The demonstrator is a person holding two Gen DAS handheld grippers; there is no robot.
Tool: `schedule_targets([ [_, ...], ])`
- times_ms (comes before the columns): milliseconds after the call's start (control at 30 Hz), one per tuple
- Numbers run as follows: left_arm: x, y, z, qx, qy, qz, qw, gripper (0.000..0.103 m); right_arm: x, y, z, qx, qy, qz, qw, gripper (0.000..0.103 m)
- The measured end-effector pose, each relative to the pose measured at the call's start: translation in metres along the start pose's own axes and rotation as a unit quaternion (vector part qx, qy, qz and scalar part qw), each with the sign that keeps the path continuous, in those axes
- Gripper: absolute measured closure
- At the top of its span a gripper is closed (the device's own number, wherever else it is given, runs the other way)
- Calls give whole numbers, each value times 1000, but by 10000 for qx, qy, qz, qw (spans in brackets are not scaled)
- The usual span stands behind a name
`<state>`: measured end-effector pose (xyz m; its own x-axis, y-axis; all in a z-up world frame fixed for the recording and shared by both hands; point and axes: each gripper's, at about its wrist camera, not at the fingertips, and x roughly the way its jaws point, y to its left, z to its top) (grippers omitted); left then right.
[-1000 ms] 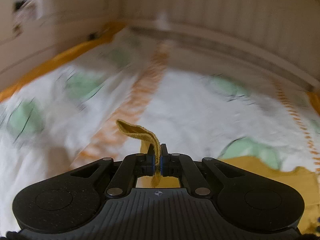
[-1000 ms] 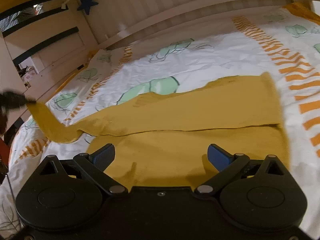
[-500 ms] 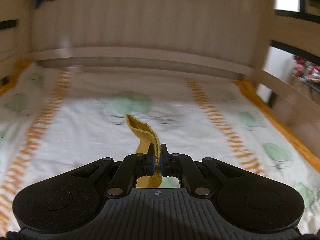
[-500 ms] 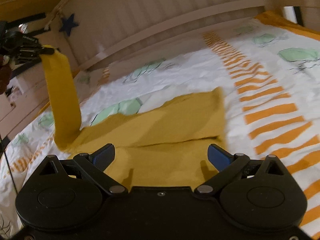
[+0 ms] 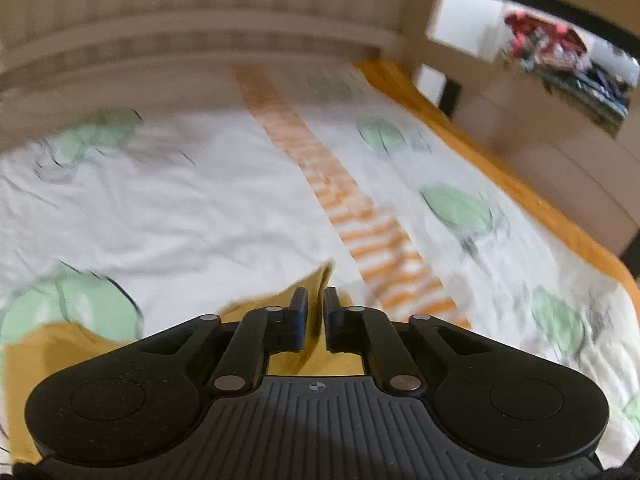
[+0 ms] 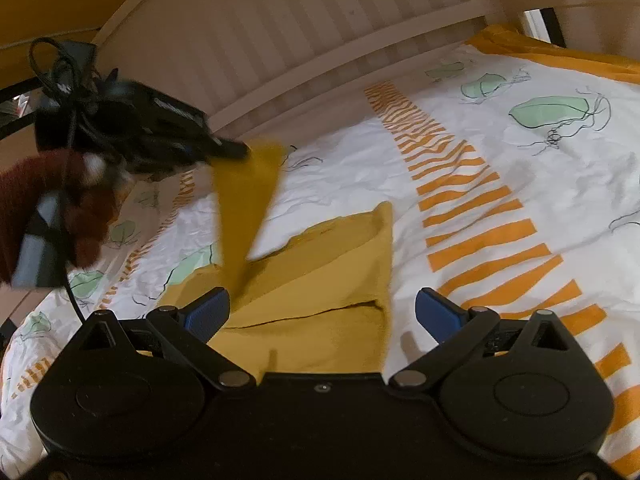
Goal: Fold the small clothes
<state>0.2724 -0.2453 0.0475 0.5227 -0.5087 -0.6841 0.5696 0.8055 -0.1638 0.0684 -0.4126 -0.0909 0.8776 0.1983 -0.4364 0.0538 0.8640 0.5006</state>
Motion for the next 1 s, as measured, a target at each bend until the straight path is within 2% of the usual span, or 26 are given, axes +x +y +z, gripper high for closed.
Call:
schedule_targets([
  [67, 4, -5, -6, 21, 80, -144, 9999, 87, 0, -4, 0, 9, -8, -33, 10000, 3],
  [100, 0, -5, -8, 38, 57, -176, 9998, 78, 0, -5, 1, 20, -20, -49, 10000, 3],
  [200, -10, 0, -13, 109, -129, -119, 9998, 76, 0, -7, 1, 30, -49, -92, 9999, 3],
  [300, -21, 18, -19, 7, -279, 90, 9996, 75, 2, -8, 0, -1, -60, -108, 9999, 3],
  [433, -33, 58, -40, -215, -390, 711, 9965, 74, 4, -7, -3, -56, -55, -128, 9999, 3],
  [600, -33, 125, -83, -615, -132, 1601, 9851, 74, 7, -4, -6, -181, -68, -144, 9997, 3],
  [767, -28, 185, -116, -1135, 84, 2137, 9703, 74, 13, -1, -12, -304, -17, -190, 9994, 3],
  [900, -22, 221, -138, -1458, 303, 2390, 9595, 74, 18, 4, -18, -478, 54, -260, 9985, 2],
  [1000, -32, 243, -158, -1732, 118, 2324, 9570, 60, 21, 9, -21, -570, 118, -327, 9978, 0],
])
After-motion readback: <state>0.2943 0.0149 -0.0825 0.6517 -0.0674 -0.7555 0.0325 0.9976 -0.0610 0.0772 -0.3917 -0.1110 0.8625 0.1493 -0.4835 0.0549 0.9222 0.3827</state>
